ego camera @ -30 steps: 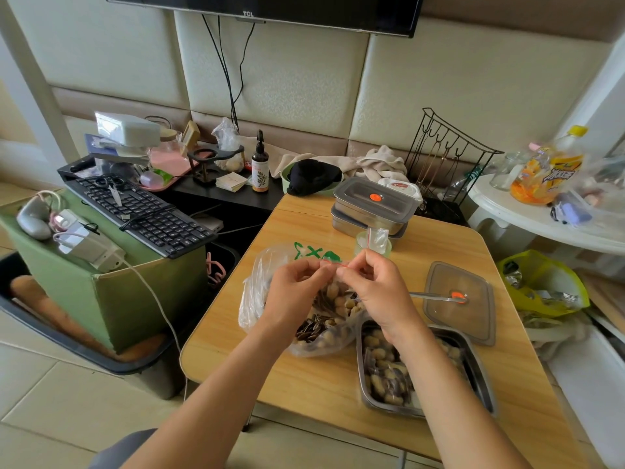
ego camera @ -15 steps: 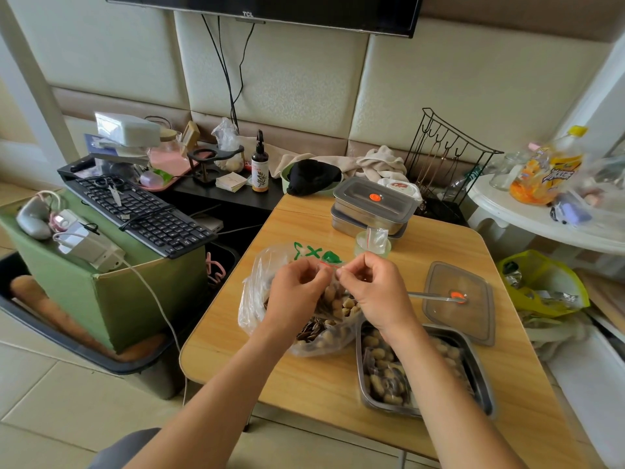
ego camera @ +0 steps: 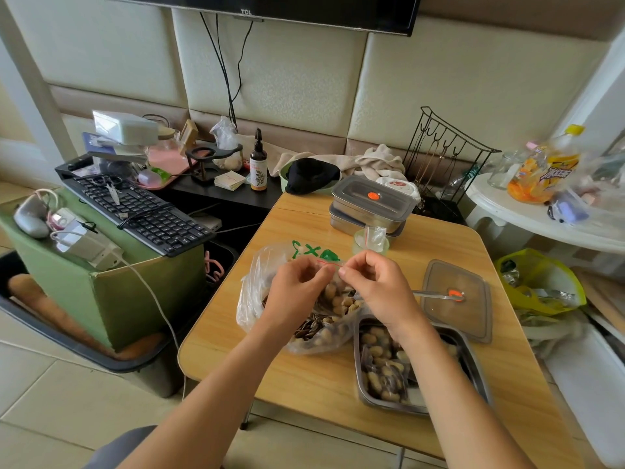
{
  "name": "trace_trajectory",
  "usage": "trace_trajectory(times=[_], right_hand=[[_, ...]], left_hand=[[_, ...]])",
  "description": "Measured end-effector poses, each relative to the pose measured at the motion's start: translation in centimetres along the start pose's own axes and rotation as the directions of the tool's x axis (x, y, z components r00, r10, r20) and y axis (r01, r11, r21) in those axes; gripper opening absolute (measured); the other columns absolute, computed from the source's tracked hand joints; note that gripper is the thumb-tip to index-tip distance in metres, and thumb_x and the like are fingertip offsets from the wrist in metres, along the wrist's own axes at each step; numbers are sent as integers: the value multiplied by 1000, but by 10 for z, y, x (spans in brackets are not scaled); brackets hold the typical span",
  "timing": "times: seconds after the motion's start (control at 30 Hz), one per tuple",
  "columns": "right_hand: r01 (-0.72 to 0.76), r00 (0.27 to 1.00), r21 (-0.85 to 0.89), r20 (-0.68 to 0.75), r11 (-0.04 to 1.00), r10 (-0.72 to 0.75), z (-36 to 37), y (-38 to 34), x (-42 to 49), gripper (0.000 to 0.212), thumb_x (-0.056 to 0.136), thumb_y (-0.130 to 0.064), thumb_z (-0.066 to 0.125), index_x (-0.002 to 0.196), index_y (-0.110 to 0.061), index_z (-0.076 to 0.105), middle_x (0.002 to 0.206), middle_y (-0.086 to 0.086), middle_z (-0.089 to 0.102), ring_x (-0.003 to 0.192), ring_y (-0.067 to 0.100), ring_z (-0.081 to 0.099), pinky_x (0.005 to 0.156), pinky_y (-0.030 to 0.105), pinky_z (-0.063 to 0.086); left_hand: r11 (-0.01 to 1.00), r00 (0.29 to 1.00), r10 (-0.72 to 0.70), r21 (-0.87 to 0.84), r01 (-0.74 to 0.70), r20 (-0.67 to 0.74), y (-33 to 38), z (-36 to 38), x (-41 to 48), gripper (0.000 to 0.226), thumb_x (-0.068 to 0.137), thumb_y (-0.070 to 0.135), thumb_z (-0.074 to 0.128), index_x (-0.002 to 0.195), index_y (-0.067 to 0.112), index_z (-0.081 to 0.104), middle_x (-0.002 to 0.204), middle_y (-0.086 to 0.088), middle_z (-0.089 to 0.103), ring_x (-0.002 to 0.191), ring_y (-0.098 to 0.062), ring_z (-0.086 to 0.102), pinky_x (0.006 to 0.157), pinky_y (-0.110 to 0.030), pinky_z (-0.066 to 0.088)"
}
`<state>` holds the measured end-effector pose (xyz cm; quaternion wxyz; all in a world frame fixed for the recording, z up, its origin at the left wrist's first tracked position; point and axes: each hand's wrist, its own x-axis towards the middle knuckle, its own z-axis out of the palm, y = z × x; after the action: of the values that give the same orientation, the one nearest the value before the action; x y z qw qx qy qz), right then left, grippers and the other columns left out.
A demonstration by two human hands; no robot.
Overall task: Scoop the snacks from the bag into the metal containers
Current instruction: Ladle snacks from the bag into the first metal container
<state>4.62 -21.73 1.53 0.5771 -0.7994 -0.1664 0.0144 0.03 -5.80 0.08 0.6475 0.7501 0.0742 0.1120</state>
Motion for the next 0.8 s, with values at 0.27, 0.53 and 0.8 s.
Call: trace_trajectory(times=[0.27,0.53,0.8], right_hand=[[-22,1000,33,-5,999,22,-5,2,2,11,90,-12,76,84,-11,67,84,13,70,78,14,62,79,39,54],[3,1000,36,-17,999,-2,0,3,1,17,91,-14,78,96,-18,63,87,3,73,82,15,67,82,49,57],[29,1000,-12,2,1000,-29,5,3,1,19,94,-15,75,105,-21,60,92,1,73,90,17,69,87,43,58]], left_hand=[[1000,999,14,6,-15,52,3,-3,-2,14,94,29,74,94,17,78,85,-2,78,84,-17,76,82,-46,63],[999,1000,9,41,-9,-13,0,0,1,11,95,29,73,95,19,79,82,-2,78,83,-21,76,77,-51,63],[999,1000,2,32,-2,-19,1,2,-1,10,96,21,70,96,13,75,77,-1,76,75,-16,74,71,-40,65]])
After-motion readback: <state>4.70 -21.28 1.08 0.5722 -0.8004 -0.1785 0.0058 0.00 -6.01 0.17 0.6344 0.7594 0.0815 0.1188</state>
